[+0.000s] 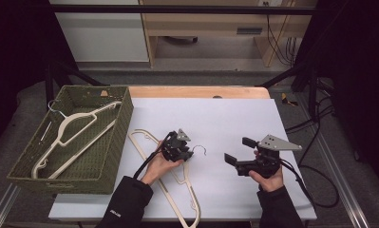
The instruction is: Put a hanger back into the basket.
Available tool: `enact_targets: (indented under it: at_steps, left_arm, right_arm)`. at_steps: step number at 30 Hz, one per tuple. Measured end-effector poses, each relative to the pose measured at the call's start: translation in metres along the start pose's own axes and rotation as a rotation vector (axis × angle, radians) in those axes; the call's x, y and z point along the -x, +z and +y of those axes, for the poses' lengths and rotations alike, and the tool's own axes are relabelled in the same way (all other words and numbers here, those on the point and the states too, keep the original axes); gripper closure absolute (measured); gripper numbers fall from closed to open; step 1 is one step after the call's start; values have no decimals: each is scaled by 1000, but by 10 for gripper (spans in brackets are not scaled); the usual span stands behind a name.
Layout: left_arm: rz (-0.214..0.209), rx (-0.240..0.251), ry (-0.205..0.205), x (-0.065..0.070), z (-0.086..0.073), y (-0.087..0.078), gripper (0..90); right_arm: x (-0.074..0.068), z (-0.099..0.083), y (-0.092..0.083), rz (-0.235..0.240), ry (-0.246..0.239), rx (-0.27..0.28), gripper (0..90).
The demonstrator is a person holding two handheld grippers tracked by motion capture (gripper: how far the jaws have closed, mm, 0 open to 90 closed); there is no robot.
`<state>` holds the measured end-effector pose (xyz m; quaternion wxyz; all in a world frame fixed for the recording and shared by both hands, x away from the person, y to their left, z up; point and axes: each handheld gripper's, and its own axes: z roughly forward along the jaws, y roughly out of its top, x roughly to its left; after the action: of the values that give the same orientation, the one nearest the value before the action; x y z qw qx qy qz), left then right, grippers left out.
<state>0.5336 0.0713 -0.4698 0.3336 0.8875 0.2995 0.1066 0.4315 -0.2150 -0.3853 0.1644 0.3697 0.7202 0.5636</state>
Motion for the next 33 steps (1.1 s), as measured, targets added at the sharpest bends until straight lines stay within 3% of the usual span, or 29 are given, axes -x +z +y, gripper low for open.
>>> enact_targets:
  at_steps: [5, 8, 18, 29, 33]
  left_arm:
    - [-6, -16, 27, 3, 0, -1, 805]
    - [-21, -25, 16, 4, 0, -1, 827]
    - [-11, -58, 9, 5, 5, 0, 880]
    - [11, -45, 49, 8, 4, -2, 889]
    - [24, -11, 61, 10, 5, -11, 889]
  right_arm:
    - [0, 0, 0, 1, -5, -6, 58]
    - [0, 0, 1, 3, -4, -9, 59]
    - [-3, 0, 5, 14, -2, -11, 60]
    - [-8, -9, 20, 41, -1, -64, 64]
    - [-14, -14, 31, 58, -10, -97, 66]
